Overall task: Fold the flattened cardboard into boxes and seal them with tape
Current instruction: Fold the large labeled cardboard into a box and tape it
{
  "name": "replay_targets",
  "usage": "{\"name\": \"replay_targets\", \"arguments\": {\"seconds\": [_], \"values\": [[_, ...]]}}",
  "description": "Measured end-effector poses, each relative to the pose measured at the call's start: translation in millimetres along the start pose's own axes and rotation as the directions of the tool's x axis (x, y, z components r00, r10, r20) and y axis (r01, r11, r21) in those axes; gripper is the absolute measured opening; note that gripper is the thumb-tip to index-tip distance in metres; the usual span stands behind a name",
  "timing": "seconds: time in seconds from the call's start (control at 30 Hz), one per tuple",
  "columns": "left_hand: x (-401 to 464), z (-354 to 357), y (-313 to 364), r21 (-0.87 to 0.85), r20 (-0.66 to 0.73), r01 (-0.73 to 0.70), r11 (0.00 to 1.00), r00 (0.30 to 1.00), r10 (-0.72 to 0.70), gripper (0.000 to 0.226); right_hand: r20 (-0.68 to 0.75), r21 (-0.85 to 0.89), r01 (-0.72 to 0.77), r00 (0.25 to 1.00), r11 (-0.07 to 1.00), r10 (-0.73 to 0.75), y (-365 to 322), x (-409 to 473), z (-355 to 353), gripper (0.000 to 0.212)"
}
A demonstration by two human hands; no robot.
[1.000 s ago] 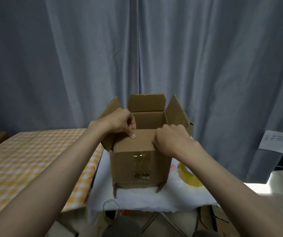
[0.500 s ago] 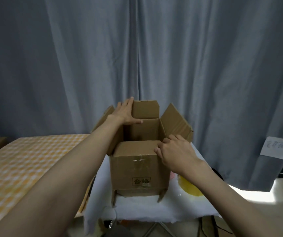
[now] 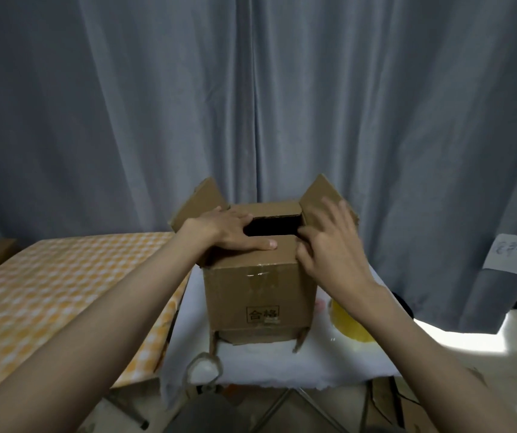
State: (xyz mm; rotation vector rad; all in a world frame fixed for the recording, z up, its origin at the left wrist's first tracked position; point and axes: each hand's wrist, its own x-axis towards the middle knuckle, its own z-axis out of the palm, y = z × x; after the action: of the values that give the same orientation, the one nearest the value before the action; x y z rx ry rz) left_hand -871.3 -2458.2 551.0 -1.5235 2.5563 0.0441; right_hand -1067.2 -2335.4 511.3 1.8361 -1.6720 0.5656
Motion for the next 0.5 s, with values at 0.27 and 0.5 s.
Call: {"name": "replay_targets", "arguments": {"seconds": [0.27,0.5], "values": [[-6.1,0.1,1.4,0.034,-0.017,0.014,0.999,1.000,-0.014,0.121,-0.003,0.760,-0.227,0.936,0.609,0.351,-3.0,7.6,5.9,0.086],[-16.9,-2.8,1.3,0.013,-0.032,0.060,0.998,0.998,-0.059,0.120,0.212,0.576,-0.137,0.977,0.806,0.015,-20.7,19.6,15.7,0.065]]}}
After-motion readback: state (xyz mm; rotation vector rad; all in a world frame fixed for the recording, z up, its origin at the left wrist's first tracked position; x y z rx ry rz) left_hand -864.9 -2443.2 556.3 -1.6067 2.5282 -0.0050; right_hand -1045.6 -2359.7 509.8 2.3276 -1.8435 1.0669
